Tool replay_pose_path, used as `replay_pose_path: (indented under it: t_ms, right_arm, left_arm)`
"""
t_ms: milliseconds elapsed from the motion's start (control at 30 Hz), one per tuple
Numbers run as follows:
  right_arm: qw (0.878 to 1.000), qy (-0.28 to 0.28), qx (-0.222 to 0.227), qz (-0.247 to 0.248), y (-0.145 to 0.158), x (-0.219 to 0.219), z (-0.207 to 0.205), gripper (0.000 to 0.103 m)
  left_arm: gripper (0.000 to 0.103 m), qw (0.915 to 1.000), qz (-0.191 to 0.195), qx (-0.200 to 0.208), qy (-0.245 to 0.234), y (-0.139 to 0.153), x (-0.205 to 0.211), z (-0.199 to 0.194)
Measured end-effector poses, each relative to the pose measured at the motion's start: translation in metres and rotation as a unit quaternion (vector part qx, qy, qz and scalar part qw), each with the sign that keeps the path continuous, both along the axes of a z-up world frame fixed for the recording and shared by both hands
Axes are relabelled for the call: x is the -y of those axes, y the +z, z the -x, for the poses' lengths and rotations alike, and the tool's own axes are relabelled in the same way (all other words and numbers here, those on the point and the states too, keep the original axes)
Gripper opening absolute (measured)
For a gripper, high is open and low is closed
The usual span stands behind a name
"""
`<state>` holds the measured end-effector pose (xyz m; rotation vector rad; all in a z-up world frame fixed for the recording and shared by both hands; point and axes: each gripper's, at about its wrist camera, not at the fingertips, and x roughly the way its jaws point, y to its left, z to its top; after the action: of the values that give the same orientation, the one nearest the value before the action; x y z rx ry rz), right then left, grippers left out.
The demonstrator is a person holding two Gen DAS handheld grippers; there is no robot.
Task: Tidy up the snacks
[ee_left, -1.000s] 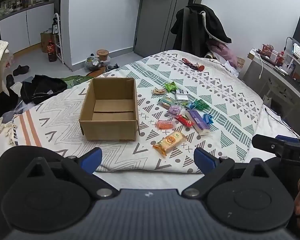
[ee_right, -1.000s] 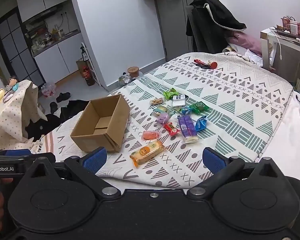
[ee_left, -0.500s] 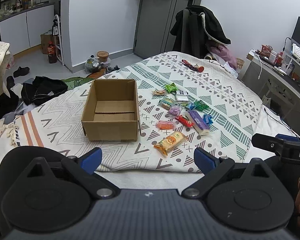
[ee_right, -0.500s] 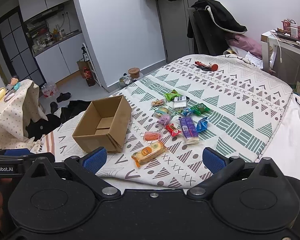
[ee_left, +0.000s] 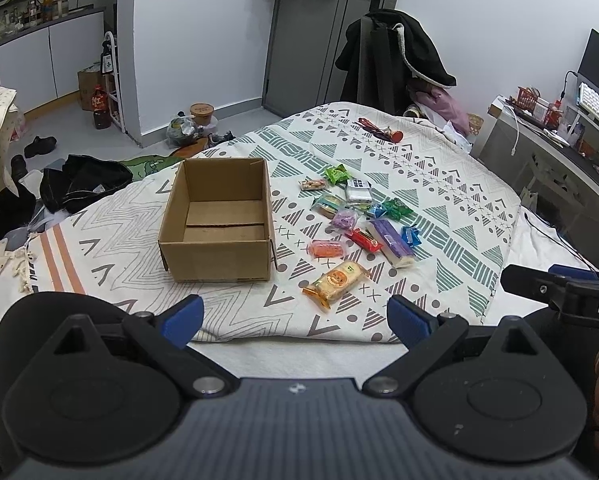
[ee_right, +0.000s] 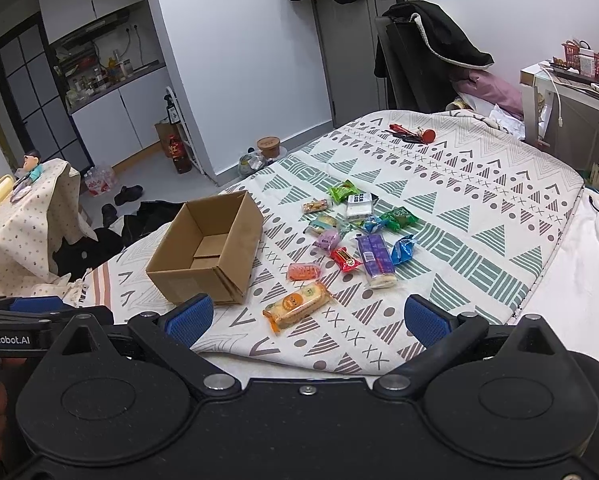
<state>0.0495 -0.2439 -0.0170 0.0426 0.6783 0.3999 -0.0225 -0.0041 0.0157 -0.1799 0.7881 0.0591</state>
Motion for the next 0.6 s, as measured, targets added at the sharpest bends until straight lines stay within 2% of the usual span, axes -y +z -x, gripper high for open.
replay_pose_path:
  t_ms: [600]
  right_arm:
    - [1.000,0.018,0.002,-0.003,0.0003,0.0017,0.0015,0.103]
  left_arm:
    - [0.098,1.0000,-0.002,0.002,-0.004,-0.0027,0.0029,-0.0002]
